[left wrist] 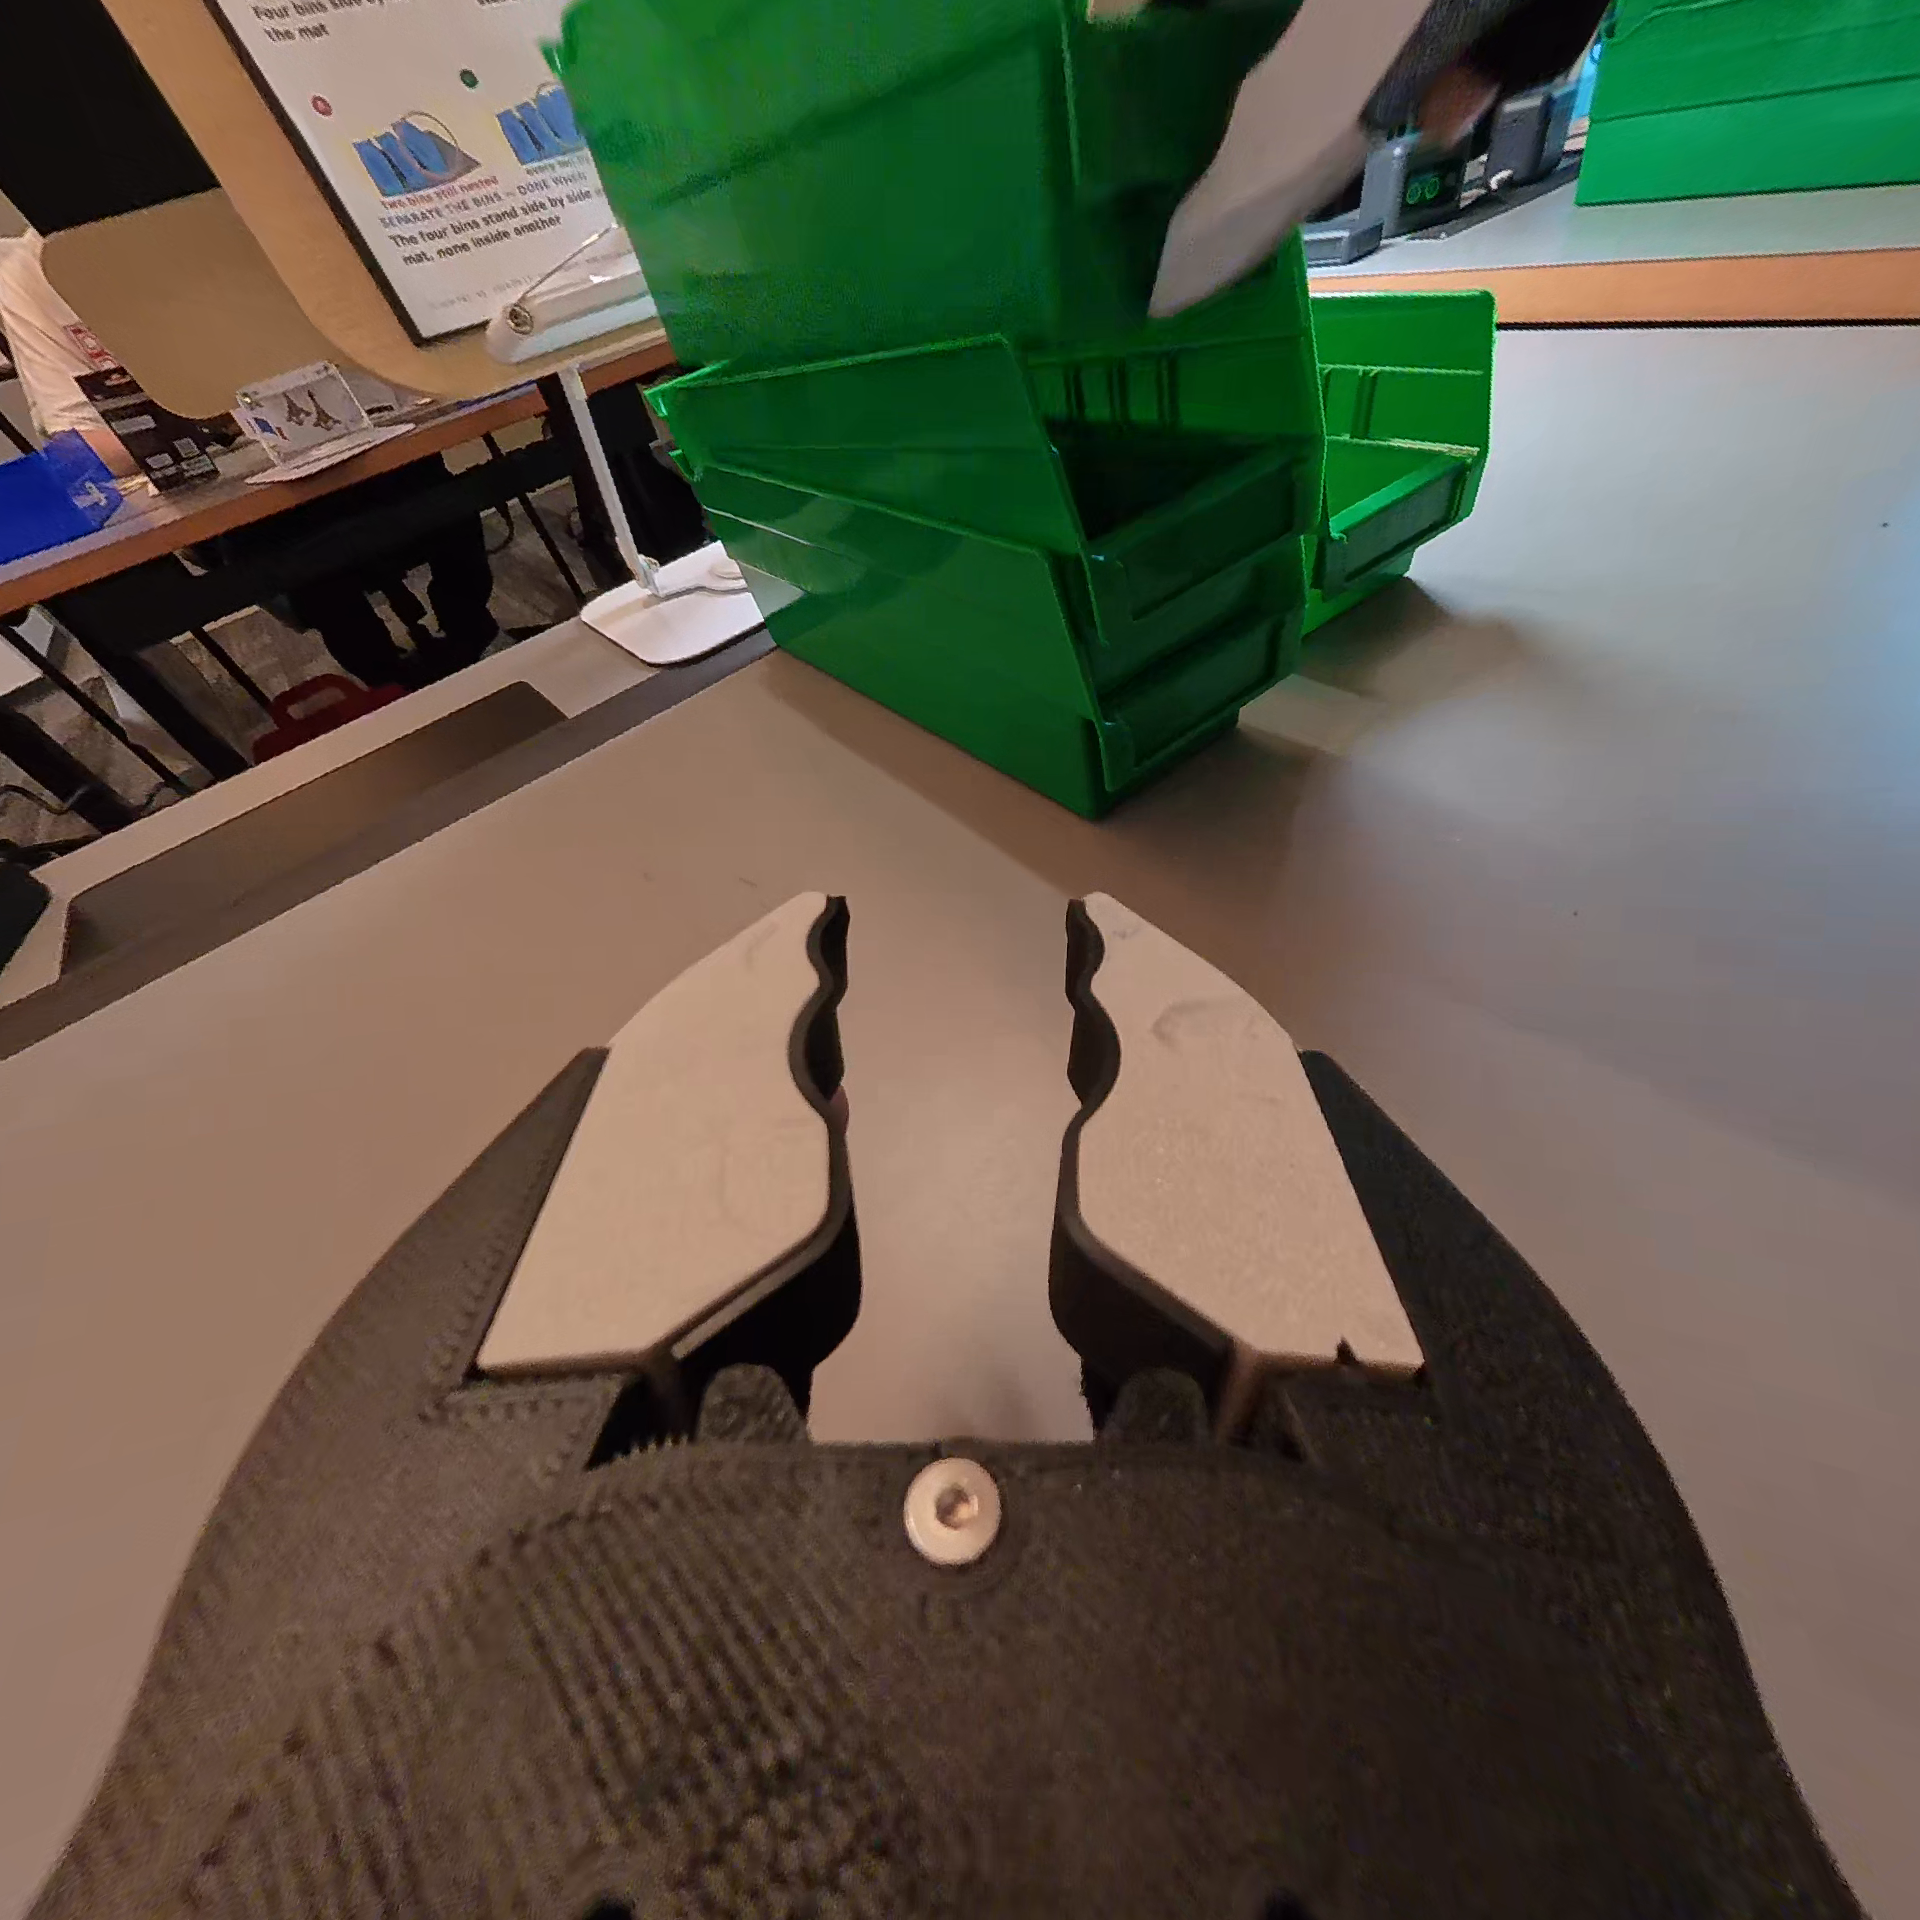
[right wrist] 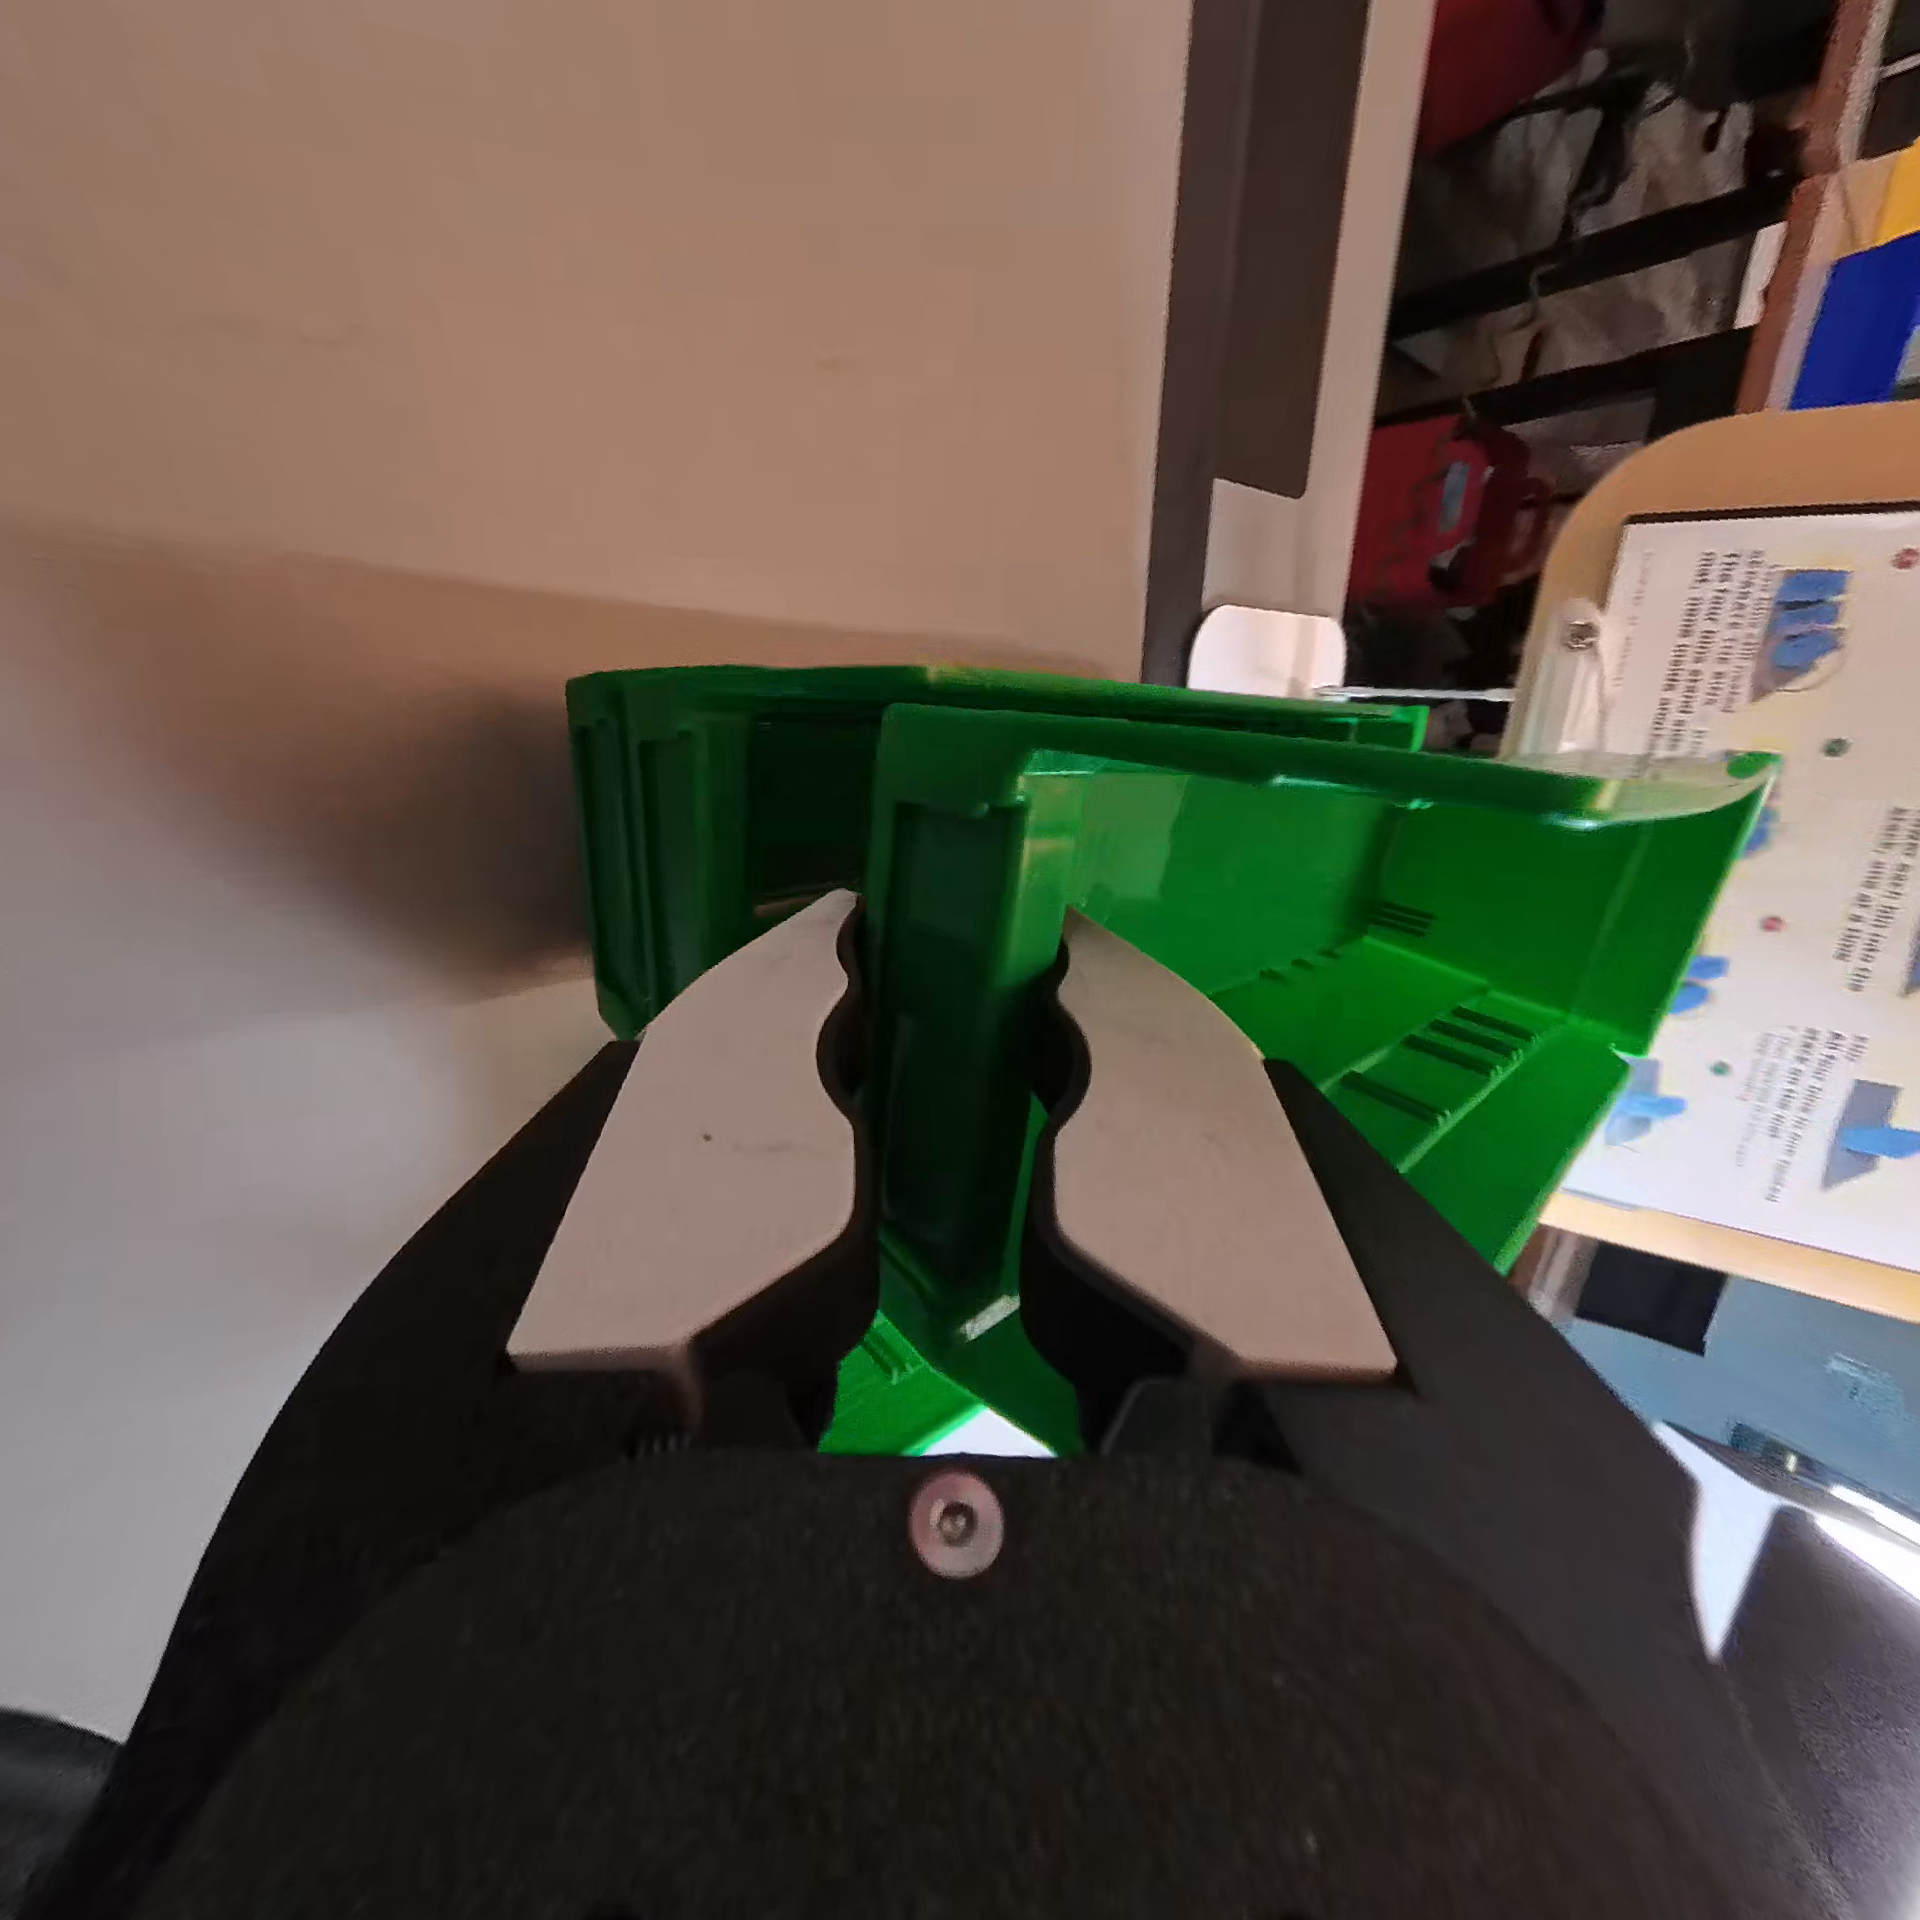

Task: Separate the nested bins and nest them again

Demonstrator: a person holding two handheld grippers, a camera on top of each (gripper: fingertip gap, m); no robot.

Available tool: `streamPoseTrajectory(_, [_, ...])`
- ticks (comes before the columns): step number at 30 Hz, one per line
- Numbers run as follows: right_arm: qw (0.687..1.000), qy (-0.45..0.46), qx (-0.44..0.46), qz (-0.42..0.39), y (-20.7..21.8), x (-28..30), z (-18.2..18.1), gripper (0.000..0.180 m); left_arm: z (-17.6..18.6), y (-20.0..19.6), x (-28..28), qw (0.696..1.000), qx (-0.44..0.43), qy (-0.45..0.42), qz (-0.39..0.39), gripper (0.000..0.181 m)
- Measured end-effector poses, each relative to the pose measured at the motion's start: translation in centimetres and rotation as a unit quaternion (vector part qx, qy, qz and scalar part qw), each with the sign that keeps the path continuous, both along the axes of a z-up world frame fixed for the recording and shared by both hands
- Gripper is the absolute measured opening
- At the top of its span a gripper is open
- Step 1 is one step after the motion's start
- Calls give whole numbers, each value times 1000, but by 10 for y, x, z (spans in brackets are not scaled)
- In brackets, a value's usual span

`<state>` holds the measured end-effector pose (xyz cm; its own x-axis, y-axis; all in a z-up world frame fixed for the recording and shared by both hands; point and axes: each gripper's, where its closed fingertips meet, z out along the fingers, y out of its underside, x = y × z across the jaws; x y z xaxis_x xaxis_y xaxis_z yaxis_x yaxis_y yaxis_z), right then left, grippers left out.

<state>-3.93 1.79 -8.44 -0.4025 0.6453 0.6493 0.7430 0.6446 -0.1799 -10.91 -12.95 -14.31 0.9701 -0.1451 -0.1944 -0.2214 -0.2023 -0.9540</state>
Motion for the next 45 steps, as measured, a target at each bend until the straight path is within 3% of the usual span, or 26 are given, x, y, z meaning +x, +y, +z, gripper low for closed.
streamPoseTrajectory(9, [999,-33,2,13,2,0,-40,33,2,-1,-1,1000,5,-5,2,41])
streamPoseTrajectory(18, [995,70,-54,50,-30,14,1,43,2,-1,-2,1000,5,-6,3,42])
streamPoseTrajectory(24, [986,138,-98,10,-21,67,18,45,2,-1,-1,1000,6,-9,2,42])
streamPoseTrajectory(27, [986,129,-108,-25,-4,98,-4,46,1,0,2,1000,3,-11,-2,42])
streamPoseTrajectory(32, [993,42,-77,-77,33,136,-72,52,-2,0,5,1000,-3,-2,-4,42])
streamPoseTrajectory(38, [997,-12,-6,-81,74,128,-123,55,-3,1,2,1000,-5,-9,0,42])
streamPoseTrajectory(40, [996,-38,22,-73,85,123,-133,51,-3,1,2,1000,-5,-9,1,42])
streamPoseTrajectory(43, [995,-63,47,-62,97,121,-141,30,-2,0,2,1000,-3,-12,2,42])
streamPoseTrajectory(45, [995,-64,33,-66,97,122,-141,28,-1,-1,1,1000,-1,-14,2,42])
